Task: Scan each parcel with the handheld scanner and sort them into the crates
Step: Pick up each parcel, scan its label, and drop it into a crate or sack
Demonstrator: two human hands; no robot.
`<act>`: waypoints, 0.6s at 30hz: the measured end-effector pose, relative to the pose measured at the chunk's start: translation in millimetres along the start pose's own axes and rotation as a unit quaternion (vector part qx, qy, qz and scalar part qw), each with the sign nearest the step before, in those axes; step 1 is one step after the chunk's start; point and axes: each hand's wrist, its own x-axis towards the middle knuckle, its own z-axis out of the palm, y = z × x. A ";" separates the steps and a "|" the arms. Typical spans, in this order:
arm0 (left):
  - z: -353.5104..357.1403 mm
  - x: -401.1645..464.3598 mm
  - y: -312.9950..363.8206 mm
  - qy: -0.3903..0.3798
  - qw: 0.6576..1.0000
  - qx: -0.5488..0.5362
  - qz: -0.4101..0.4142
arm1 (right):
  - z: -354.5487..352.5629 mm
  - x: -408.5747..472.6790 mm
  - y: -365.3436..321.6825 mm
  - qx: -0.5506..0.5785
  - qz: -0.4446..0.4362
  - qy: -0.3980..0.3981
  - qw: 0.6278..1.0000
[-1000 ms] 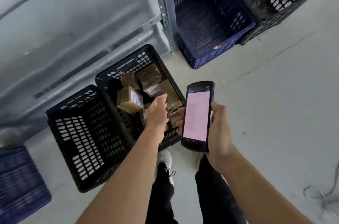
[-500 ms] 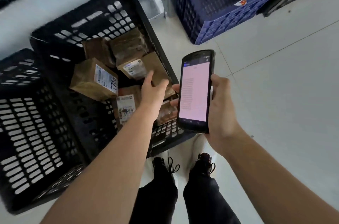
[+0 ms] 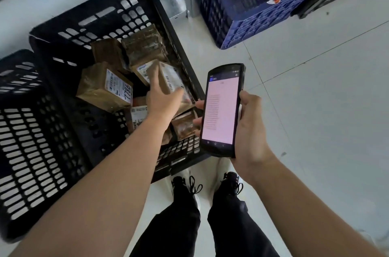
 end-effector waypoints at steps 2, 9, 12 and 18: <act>-12.9 -10.3 0.4 0.012 0.998 -0.069 -0.008 | 3.1 -12.9 -1.6 -0.002 -0.002 -0.002 1.000; -86.7 -84.2 36.7 -0.027 0.974 -0.224 -0.038 | 35.8 -76.3 -7.9 0.033 -0.002 0.004 0.999; -127.6 -120.7 64.4 -0.042 0.969 -0.243 -0.026 | 60.6 -117.5 -22.0 0.032 0.000 0.002 0.999; -208.0 -204.5 125.2 -0.102 0.949 -0.294 0.049 | 113.8 -219.9 -75.6 0.019 -0.047 -0.029 0.998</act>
